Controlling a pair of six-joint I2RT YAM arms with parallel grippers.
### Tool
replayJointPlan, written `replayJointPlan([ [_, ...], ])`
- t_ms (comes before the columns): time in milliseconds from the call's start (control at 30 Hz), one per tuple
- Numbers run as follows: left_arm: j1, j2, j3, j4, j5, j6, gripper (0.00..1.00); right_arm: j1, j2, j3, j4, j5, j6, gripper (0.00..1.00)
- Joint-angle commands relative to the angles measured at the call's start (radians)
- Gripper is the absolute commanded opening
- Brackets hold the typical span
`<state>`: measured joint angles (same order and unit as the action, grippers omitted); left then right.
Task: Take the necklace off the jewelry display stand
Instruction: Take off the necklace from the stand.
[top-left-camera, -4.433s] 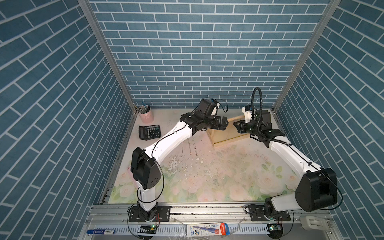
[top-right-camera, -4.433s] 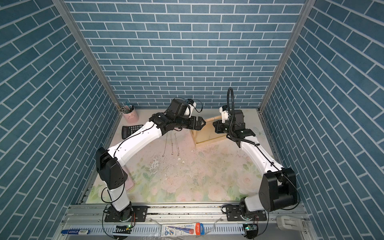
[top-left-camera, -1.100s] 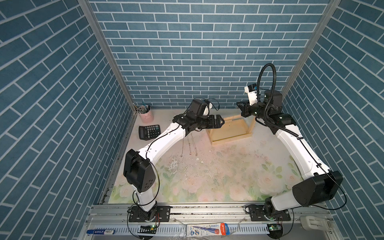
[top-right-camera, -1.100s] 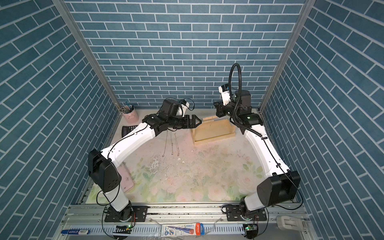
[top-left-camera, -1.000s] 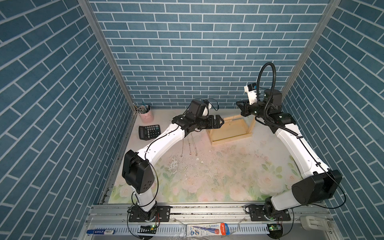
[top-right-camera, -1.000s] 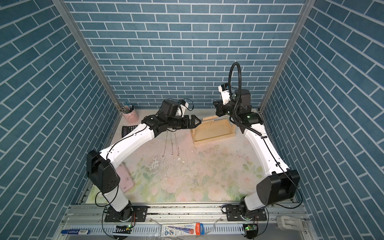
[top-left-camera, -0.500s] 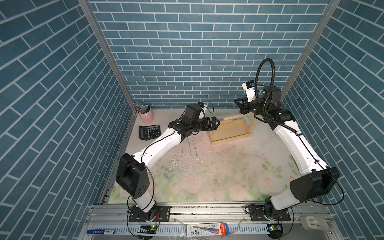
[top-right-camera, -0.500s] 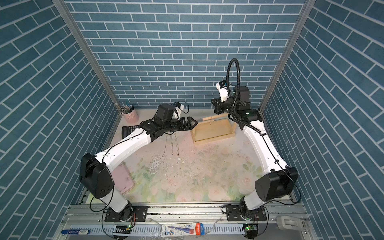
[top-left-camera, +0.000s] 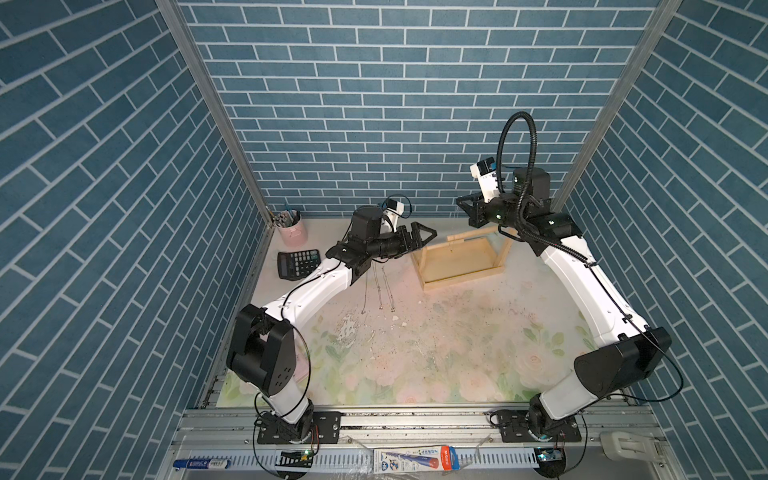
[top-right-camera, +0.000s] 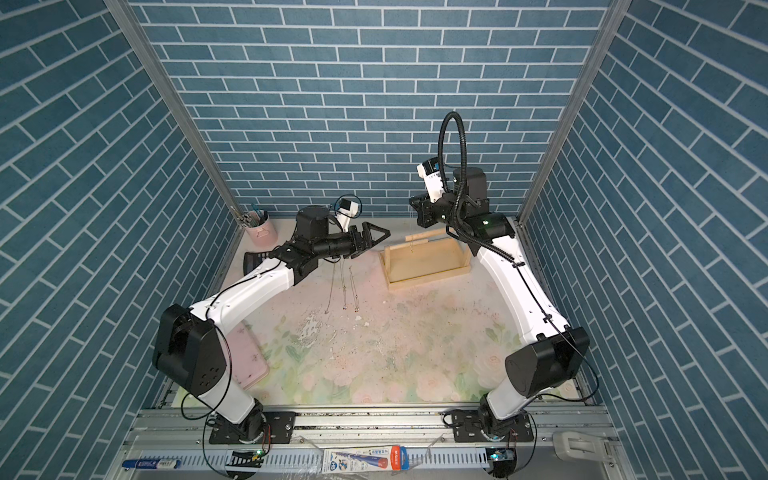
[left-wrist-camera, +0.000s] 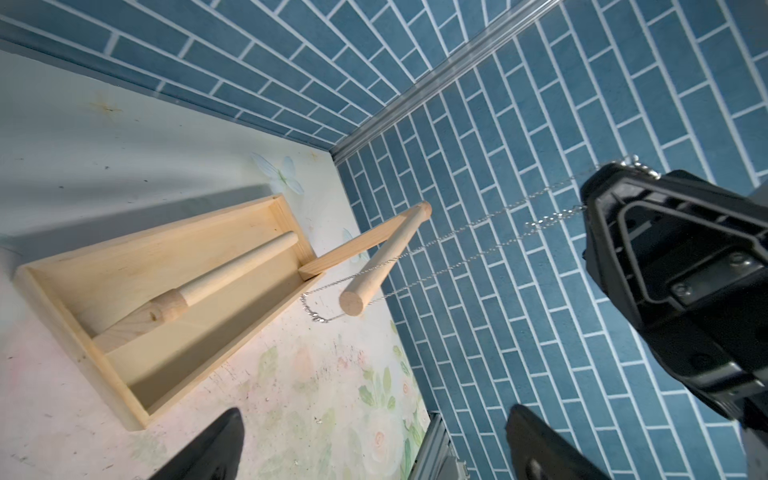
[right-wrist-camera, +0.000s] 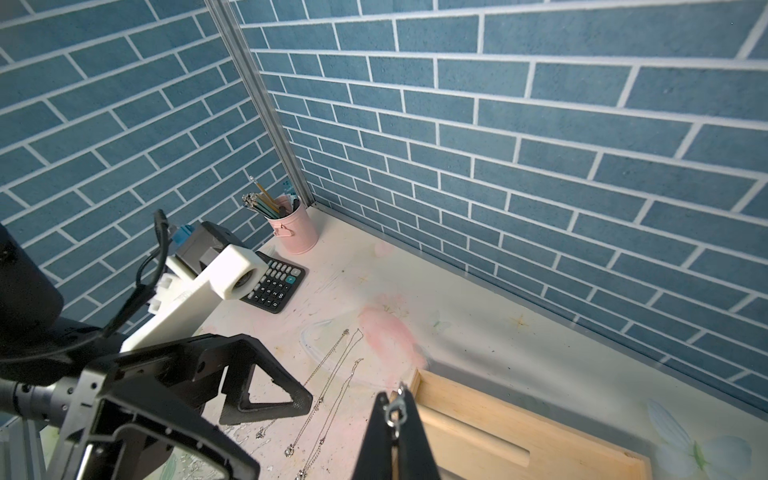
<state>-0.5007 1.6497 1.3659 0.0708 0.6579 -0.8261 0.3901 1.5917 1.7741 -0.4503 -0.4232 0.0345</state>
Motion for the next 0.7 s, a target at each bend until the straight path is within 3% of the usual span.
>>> replayJointPlan([
  [0,0.001,0.004,-0.016,0.072,0.047,-0.015,0.99,0.018,0.011,0.045,-0.03,-0.008,-0.054,0.0],
  [667,0.013,-0.047,-0.089,0.081,0.072,0.05,0.99,0.112,0.09,0.223,-0.155,0.027,-0.092,0.0],
])
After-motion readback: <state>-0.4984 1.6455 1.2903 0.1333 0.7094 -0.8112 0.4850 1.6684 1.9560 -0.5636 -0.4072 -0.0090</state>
